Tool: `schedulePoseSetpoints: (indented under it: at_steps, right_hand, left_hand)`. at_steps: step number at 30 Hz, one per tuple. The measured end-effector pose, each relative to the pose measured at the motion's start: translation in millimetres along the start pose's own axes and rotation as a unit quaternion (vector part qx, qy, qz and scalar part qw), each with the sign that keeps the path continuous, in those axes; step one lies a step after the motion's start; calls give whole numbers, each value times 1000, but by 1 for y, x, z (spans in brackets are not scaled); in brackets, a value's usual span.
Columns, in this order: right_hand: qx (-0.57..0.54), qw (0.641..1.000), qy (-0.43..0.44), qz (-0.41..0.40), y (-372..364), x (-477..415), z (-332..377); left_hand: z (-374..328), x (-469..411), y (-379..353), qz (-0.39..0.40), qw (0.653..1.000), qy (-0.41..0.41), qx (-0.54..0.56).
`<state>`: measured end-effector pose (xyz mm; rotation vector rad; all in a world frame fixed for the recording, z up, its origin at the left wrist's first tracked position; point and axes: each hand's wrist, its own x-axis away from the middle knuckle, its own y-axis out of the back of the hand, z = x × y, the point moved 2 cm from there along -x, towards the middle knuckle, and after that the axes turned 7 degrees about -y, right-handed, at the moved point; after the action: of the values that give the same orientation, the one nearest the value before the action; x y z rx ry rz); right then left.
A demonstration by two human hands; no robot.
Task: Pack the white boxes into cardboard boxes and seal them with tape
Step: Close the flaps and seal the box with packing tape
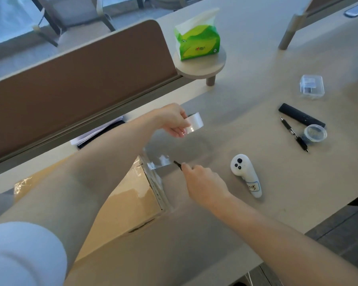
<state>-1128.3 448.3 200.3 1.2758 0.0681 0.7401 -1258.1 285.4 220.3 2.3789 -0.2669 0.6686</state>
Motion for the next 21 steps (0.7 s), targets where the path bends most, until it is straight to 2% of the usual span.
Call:
schedulePoseSetpoints:
  at_steps: [6,10,11,12,14,15,17,21]
  right_hand:
    - [-63,997,-32,11,-23,-44,3]
    - [-179,980,-73,-39,-21,-60,11]
    - [-244,964,-102,-23,-20,-64,15]
    - [-331,932,-143,17,-19,-67,21]
    - [-486,832,-234,129,-24,-72,34]
    - [-523,793,-260,175,-26,-71,39]
    - [-554,760,-266,209,-33,-72,46]
    - [-630,703,-260,205,-40,-73,56]
  left_hand:
    - [-7,24,20,-135,989,-54,-2]
    - [-2,48,37,-224,967,-108,-48]
    - [1,53,41,-232,965,-117,-45]
    - [3,57,45,-238,963,-122,-40]
    - [6,65,51,-250,960,-124,-25]
    - [7,69,54,-255,959,-126,-18]
    - [10,74,58,-261,955,-137,-7]
    - [18,83,61,-260,954,-150,2]
